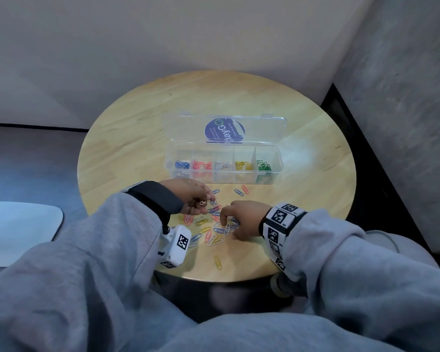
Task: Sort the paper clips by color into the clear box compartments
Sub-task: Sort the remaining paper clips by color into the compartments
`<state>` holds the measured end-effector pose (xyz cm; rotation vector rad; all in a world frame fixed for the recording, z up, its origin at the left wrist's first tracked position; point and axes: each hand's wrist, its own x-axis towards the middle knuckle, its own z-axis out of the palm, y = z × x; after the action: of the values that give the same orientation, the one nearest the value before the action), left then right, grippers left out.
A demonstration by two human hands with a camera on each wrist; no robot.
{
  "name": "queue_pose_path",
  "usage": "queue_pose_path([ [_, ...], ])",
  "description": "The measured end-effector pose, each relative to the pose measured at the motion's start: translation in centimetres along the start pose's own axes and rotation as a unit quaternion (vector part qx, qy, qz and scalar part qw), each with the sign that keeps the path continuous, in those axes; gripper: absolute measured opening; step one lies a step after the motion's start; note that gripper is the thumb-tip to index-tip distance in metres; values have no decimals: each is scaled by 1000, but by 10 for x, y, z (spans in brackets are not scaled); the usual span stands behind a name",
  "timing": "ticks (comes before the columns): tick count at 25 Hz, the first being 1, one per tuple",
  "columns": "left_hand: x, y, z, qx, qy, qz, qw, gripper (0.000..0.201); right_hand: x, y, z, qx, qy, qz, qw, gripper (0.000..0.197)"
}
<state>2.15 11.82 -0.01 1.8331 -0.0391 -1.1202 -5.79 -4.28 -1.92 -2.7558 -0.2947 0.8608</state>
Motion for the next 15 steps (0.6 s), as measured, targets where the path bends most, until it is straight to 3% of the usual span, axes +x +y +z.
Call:
queue_pose_path([
  [3, 5, -2, 3, -46, 25, -26, 998, 24, 4, -2, 1, -4, 18, 10, 1000, 23],
  [5, 9, -4, 4, -22, 47, -42, 998, 20, 5, -4, 2, -15, 21, 14, 1000, 18],
  [9, 11, -3, 5, 173, 35, -35, 984, 28, 7, -8, 2, -12, 4, 29, 1000, 11],
  [15, 6, -2, 22, 407, 50, 22, 912, 14, 4, -4, 1, 8, 20, 18, 1000, 15],
])
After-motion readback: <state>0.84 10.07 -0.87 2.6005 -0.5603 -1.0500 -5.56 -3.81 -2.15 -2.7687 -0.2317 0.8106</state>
